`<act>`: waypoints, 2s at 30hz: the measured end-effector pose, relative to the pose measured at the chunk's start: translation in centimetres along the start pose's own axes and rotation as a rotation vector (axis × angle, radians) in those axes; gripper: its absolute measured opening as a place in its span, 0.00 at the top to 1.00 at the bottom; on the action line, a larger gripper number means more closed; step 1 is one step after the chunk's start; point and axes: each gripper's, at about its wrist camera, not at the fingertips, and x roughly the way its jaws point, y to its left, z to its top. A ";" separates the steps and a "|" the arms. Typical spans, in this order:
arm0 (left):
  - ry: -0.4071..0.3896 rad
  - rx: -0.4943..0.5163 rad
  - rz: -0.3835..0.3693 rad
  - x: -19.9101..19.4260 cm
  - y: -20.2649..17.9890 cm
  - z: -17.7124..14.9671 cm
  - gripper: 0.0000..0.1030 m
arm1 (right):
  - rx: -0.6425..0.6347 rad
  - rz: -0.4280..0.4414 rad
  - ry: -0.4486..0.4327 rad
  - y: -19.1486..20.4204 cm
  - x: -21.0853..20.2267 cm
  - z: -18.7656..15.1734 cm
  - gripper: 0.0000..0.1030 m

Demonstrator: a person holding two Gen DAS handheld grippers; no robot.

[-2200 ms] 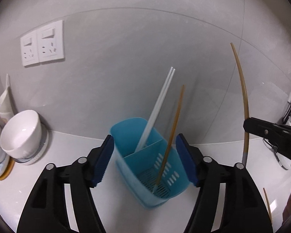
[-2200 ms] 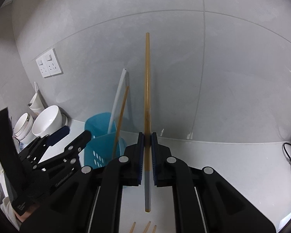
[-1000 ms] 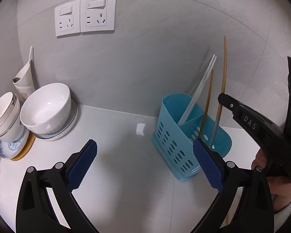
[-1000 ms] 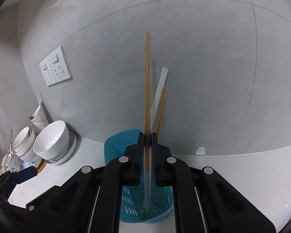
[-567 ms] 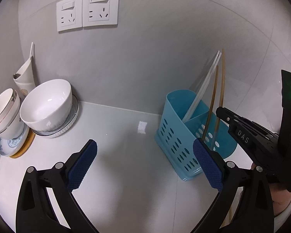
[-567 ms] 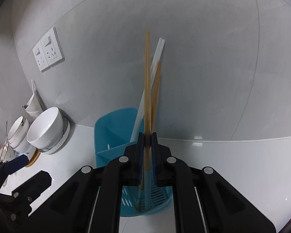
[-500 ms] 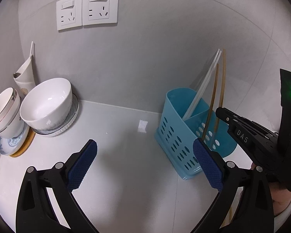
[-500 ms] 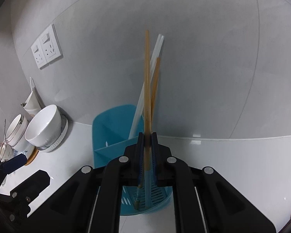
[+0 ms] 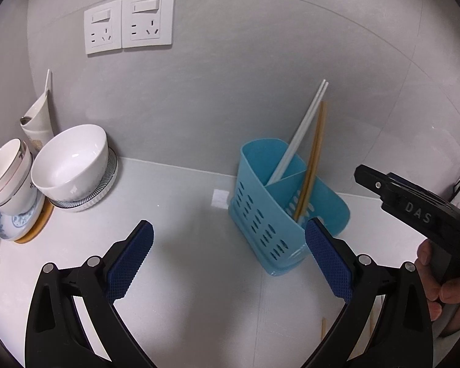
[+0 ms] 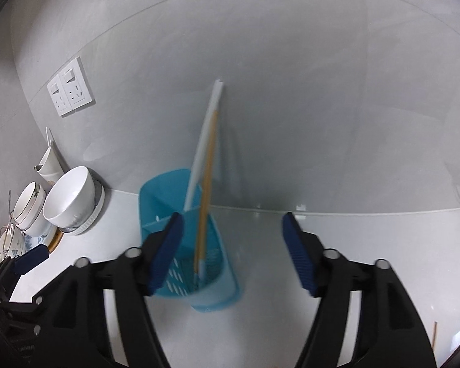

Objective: Organize utensils
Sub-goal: 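Move both open tools back over the remaining chopsticks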

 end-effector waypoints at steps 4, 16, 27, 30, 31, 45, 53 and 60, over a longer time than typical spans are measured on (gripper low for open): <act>0.009 -0.001 -0.027 -0.6 -1.5 -0.5 0.06 | 0.009 -0.059 0.003 -1.8 -1.9 -0.9 0.14; 0.094 0.122 -0.094 -1.6 -7.5 -4.2 0.06 | 0.060 -0.199 0.065 -9.0 -8.3 -6.0 0.08; 0.223 0.168 -0.137 -1.3 -10.7 -8.3 0.06 | 0.096 -0.272 0.184 -13.8 -10.0 -12.2 0.08; 0.283 0.168 -0.155 -0.9 -10.9 -9.5 0.06 | 0.094 -0.284 0.214 -14.5 -10.4 -13.6 0.08; 0.297 0.167 -0.154 -0.8 -10.9 -9.9 0.06 | 0.096 -0.290 0.226 -14.8 -10.5 -14.2 0.08; 0.527 0.129 -0.084 2.5 -9.4 -16.5 0.07 | 0.141 -0.323 0.448 -18.0 -9.9 -21.7 0.18; 0.599 0.179 -0.032 3.1 -9.8 -19.1 0.08 | 0.145 -0.300 0.562 -18.6 -9.1 -24.1 0.37; 0.647 0.190 0.034 3.9 -9.9 -20.3 0.12 | 0.145 -0.299 0.629 -19.3 -8.5 -24.6 0.50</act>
